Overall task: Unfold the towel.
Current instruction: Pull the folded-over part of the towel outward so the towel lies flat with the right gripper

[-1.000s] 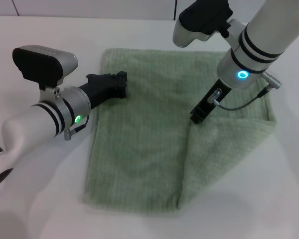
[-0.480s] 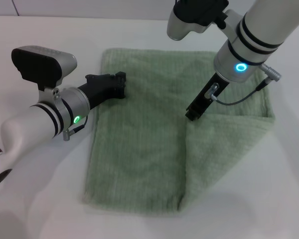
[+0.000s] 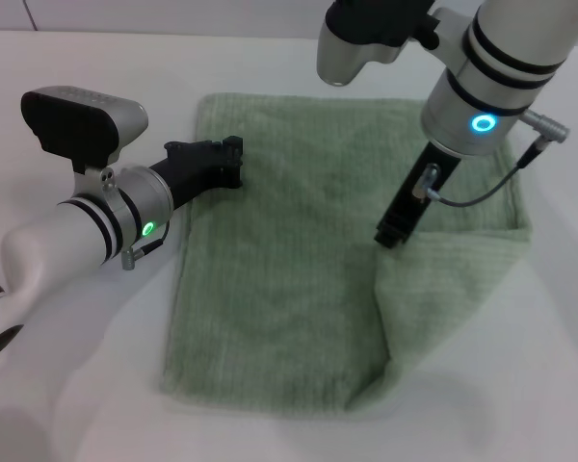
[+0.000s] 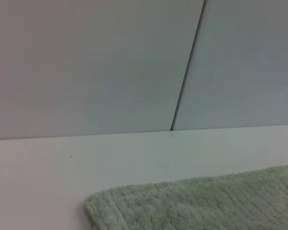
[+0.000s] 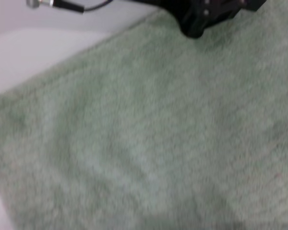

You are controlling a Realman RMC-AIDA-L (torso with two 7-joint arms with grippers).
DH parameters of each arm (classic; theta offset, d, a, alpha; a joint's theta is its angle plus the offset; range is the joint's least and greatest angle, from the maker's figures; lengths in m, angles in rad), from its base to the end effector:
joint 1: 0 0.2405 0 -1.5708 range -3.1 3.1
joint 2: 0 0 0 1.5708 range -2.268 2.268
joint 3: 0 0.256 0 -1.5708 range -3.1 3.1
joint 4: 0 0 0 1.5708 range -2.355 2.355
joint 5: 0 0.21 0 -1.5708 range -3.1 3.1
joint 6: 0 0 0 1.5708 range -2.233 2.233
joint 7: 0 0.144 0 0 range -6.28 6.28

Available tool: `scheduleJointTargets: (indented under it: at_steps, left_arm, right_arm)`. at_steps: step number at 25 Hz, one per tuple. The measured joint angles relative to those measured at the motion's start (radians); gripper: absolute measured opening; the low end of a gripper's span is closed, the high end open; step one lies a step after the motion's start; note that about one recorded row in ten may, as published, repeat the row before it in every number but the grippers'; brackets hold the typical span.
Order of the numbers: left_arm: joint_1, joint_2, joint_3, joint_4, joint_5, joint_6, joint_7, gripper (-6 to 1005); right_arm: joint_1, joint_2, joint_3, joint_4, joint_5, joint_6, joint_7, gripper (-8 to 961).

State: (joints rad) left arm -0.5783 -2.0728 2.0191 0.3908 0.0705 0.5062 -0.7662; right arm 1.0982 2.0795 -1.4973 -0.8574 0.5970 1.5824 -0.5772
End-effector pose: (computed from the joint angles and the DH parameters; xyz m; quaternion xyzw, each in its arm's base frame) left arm -0.2675 0.3791 -0.0964 -0.8305 -0.3497 -0.2017 0.3838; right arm 0.0992 0.3815 -0.0598 -0.9264 0.2337 -0.2876 0.0665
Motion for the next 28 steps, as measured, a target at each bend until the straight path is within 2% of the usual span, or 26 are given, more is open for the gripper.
scheduleJointTargets:
  at_steps: [8, 28]
  left_arm:
    - [-0.001, 0.002, -0.001, -0.004, 0.000, -0.004, 0.004, 9]
    - [-0.006, -0.001, 0.004, -0.010, 0.000, -0.011, 0.030, 10]
  right_arm:
    - [0.003, -0.002, -0.061, -0.053, -0.012, 0.107, -0.006, 47]
    - [0.001, -0.003, -0.142, -0.062, -0.039, 0.189, -0.006, 48]
